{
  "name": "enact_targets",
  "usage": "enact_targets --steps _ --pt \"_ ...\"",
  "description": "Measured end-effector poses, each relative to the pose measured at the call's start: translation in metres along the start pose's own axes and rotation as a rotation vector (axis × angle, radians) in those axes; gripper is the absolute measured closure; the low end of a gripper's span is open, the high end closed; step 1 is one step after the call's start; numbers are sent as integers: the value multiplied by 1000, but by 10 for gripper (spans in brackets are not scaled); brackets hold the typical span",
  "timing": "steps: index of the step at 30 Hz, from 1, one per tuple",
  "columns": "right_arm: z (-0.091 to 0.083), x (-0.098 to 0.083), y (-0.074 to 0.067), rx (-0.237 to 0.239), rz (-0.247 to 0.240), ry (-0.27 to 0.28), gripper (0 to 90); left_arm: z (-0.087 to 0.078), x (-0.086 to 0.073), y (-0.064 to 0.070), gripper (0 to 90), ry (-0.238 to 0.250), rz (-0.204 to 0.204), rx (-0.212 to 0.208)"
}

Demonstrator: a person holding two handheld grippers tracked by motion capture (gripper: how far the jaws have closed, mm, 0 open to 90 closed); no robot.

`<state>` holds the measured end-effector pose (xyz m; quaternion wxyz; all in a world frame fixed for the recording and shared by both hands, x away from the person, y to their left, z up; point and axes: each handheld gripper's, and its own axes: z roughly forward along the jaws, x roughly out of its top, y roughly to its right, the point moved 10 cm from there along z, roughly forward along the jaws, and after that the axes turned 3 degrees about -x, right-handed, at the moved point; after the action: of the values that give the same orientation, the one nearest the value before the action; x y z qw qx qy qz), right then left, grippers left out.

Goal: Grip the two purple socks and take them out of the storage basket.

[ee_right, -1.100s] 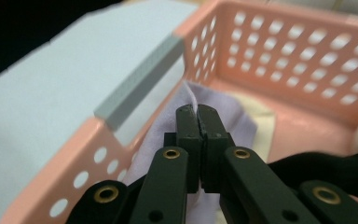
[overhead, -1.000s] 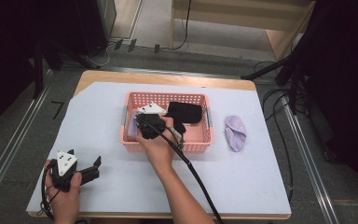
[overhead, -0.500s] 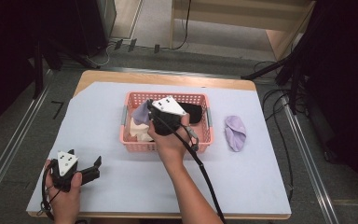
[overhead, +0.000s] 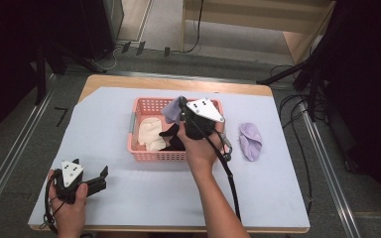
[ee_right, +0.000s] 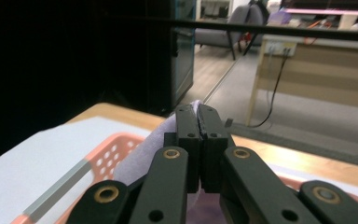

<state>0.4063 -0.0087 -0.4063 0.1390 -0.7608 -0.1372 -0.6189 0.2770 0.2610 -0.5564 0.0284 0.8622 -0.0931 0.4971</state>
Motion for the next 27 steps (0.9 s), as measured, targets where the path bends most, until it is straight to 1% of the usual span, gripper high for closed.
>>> enact_targets --steps 1,5,12,14,16,20,21,27 --pt "-2 2 4 -8 7 8 896 0 0 0 75 -2 1 0" --pt "-11 11 20 -32 -3 54 896 0 0 0 75 -6 10 2" --pt "-25 23 46 -66 8 104 896 0 0 0 75 -6 14 1" --pt "-29 27 56 -85 7 121 896 0 0 0 75 -6 14 1" --pt "-31 28 62 -97 17 124 896 0 0 0 75 -5 11 2" --pt "-38 30 78 -125 11 136 896 0 0 0 75 -6 14 1" --pt "-39 30 81 -131 18 133 895 0 0 0 75 -5 14 1" --pt "-49 31 104 -171 14 142 896 -1 -1 0 75 -9 17 1"
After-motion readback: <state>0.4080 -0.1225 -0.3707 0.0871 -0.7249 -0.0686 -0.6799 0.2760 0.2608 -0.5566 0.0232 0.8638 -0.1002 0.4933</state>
